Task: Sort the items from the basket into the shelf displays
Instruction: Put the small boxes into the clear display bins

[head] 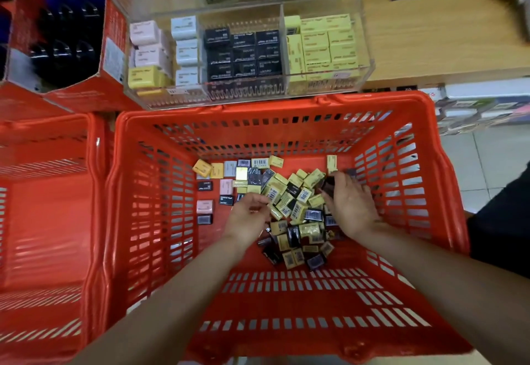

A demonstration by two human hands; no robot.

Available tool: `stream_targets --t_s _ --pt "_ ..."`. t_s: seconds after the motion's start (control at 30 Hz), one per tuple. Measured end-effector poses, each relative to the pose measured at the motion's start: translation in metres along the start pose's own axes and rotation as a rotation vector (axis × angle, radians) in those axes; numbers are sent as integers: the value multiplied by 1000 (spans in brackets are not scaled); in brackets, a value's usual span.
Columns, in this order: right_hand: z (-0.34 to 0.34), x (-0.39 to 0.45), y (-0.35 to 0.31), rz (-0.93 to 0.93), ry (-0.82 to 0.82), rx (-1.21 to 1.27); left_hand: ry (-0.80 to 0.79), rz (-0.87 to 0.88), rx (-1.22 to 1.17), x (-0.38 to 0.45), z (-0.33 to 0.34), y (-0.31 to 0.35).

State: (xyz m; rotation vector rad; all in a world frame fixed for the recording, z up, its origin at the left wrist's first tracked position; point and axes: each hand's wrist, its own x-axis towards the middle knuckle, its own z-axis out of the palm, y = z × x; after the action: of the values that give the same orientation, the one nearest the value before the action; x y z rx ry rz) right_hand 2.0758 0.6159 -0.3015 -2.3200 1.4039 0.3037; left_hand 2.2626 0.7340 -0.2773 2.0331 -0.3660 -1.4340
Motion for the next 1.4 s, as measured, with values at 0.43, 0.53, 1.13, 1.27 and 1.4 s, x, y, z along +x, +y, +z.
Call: stream_targets --t_s 0.43,0.53,1.13,1.27,1.4 --pt "-33 -58 -59 -273 -146 492 3 -63 -298 -51 19 9" --pt "-43 -61 -59 -178 -273 713 -44 -114 -383 -61 2 9" --pt "-14 9 -104 -244 -134 142 207 -238 -594 -16 -78 -10" --pt "13 31 -130 -327 -137 -12 231 -261 -533 -2 -81 -25" --pt "28 42 -136 -243 -66 -68 238 -267 -522 5 -78 -31"
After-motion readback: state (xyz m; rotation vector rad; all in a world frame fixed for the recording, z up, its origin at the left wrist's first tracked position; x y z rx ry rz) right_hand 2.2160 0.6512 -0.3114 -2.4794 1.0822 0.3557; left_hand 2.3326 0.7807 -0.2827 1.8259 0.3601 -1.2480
